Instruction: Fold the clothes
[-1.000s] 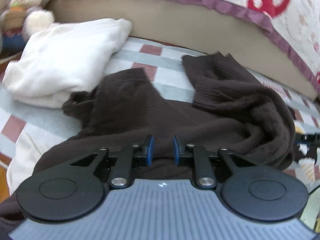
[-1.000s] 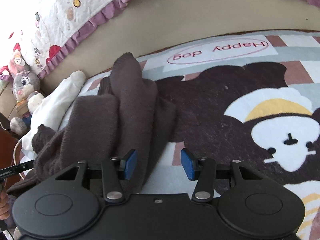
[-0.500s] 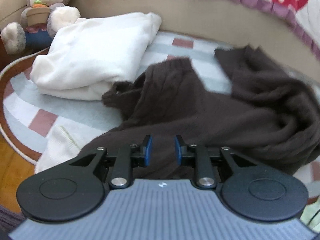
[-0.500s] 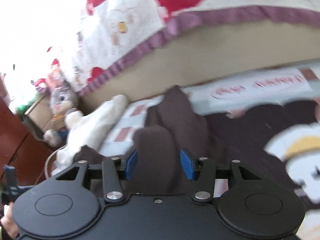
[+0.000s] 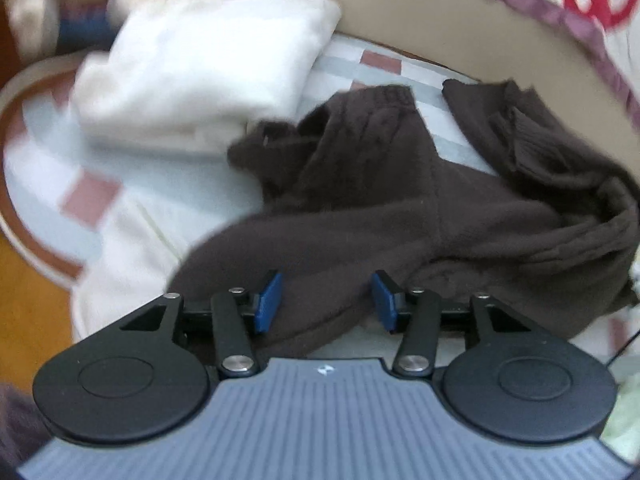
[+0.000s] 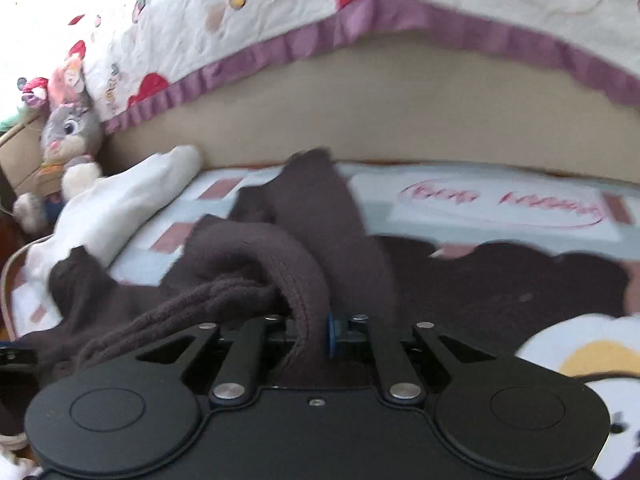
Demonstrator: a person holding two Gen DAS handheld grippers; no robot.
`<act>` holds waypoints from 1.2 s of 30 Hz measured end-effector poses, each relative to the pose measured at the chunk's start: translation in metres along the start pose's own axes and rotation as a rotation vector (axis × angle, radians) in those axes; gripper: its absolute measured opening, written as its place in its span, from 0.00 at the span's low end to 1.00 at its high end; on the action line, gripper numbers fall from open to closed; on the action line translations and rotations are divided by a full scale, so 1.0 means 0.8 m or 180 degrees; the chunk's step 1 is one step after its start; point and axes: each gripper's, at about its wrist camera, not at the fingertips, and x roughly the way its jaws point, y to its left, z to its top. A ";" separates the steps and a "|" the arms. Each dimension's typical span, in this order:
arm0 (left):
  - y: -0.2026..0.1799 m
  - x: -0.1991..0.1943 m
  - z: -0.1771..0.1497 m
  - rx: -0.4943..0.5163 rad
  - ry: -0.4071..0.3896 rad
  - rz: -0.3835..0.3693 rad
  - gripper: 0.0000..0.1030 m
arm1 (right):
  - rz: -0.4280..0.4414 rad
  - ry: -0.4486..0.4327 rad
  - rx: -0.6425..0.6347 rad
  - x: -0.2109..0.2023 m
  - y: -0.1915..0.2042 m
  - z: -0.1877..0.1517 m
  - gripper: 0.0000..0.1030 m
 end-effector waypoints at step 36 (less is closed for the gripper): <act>-0.174 -0.025 0.177 0.2203 -0.1603 0.0836 0.09 | 0.1969 0.0151 0.0183 -0.022 0.046 -0.020 0.14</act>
